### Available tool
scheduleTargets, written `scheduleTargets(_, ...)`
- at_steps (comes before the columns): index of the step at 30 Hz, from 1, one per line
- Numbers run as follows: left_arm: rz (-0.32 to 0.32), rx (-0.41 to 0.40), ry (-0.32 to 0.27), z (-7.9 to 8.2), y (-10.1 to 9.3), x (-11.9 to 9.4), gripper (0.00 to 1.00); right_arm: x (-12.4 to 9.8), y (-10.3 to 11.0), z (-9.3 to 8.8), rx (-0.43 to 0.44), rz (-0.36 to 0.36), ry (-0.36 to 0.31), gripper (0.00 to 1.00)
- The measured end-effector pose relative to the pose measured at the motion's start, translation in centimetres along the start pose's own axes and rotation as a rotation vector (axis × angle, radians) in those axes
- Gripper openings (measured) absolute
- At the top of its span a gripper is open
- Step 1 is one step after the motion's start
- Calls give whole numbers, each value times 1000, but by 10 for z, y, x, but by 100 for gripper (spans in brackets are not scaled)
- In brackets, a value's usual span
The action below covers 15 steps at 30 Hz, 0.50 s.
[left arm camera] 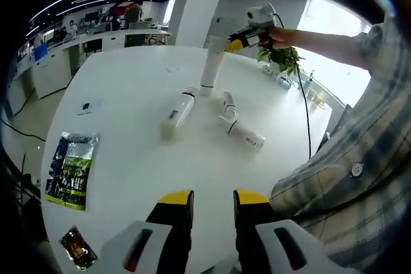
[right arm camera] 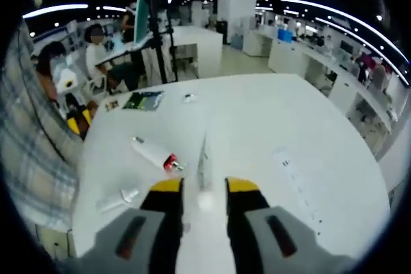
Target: Arrange the skincare products in the storage area until every visible bottle or jar stands upright without overlapping.
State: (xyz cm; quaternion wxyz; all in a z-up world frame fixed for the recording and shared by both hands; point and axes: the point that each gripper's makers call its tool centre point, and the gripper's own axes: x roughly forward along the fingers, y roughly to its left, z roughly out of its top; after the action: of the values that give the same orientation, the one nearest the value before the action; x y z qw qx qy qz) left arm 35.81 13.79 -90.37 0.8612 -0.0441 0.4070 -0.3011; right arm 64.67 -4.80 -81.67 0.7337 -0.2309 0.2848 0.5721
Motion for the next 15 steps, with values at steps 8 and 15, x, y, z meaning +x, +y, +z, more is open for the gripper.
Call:
scheduleTargets(8,8,-26,-12,-8,-3,-4,25,2,-3,4,-110,18,101,20)
scheduleTargets(15,22,-42,-22,-13,-5,-7,25,7,-2,2,-187,45,170,16)
